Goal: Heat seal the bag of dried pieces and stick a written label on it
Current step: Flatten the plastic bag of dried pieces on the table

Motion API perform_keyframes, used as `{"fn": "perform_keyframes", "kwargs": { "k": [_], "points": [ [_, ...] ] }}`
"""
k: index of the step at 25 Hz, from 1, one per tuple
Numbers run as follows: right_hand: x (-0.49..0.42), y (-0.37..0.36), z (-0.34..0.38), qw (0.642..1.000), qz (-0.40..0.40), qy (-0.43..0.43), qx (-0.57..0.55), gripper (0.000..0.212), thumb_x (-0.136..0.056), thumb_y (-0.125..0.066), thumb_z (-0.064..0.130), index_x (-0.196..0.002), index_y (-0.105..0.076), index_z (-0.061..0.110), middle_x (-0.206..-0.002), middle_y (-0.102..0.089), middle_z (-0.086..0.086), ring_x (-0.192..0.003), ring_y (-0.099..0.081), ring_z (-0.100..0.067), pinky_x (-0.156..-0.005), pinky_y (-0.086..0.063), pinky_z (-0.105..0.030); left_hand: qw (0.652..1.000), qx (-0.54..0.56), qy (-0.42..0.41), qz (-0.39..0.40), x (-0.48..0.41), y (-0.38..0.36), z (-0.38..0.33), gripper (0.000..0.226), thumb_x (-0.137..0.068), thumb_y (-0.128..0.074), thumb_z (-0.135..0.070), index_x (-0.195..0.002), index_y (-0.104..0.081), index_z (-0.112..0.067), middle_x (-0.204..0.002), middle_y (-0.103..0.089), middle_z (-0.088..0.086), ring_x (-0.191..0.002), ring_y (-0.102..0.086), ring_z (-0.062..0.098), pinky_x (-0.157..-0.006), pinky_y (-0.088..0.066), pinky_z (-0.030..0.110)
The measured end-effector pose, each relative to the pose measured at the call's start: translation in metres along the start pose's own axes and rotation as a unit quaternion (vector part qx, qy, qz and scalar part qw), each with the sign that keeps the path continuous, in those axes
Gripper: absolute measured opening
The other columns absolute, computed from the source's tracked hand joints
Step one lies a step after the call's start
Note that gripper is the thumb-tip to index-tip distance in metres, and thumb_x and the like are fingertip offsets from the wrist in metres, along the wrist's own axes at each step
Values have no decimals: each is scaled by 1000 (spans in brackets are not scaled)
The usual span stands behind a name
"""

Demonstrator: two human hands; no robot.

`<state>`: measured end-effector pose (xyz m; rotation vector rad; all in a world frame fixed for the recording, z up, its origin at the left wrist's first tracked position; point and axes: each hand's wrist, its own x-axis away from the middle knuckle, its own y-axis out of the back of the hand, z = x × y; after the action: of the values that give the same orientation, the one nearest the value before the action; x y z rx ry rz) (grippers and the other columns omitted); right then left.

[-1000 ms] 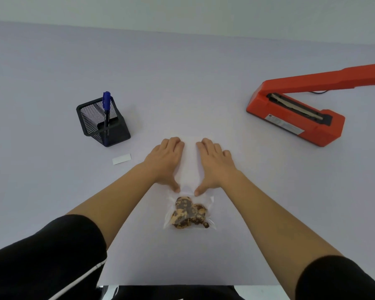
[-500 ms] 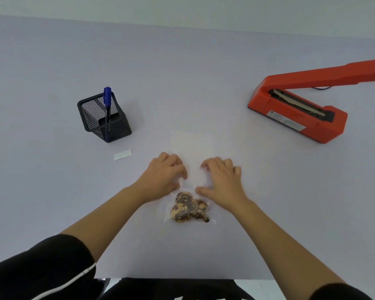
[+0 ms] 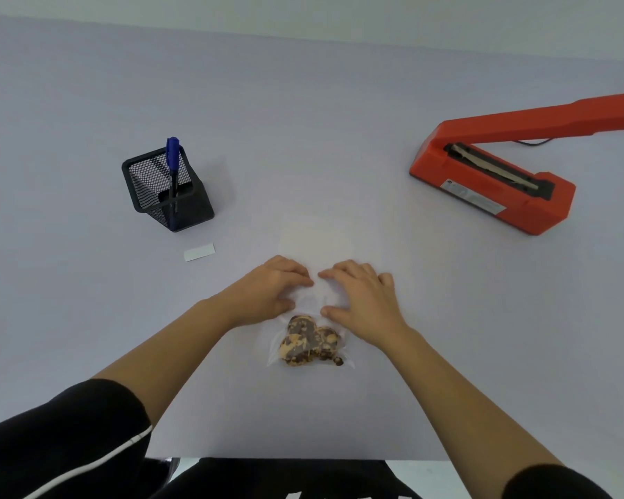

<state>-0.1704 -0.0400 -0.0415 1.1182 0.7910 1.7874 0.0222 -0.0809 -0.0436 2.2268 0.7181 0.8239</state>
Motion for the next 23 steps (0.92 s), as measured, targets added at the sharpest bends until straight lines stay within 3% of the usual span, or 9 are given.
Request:
{"fn": "perform_keyframes", "kwargs": {
  "k": [9,17,20,23],
  "points": [
    [-33,24,4,995,72,21,72,111,-59,-79,51,-144,-15,22,-147,-18,1,-128,-26,-23,-98,-27,-37,994,-88,62,28,-21,17,0,105,-66,-79,-40,-146,-15,-13,-150,-16,3,-135,-17,20,-111,-20,29],
    [-53,30,8,988,120,-7,99,143,-48,-84,53,-145,13,14,-152,3,-9,-137,-9,-31,-110,-17,-42,977,-192,84,26,-34,25,1,128,-56,-78,-57,-148,-1,-14,-155,-5,4,-141,-10,24,-114,-15,37],
    [-43,28,5,994,91,-11,65,130,-50,-84,51,-144,0,18,-148,-7,-10,-133,-16,-30,-106,-21,-40,986,-139,94,-6,-21,19,4,119,-58,-78,-53,-147,-7,-18,-151,-12,5,-136,-15,27,-111,-21,39],
    [-20,17,1,1000,19,5,18,85,-61,-80,44,-125,-31,16,-124,-32,-4,-112,-34,-23,-86,-29,-32,990,-80,85,-83,-1,3,0,79,-69,-74,-40,-136,-36,-23,-133,-37,3,-117,-32,23,-98,-33,36]
  ]
}}
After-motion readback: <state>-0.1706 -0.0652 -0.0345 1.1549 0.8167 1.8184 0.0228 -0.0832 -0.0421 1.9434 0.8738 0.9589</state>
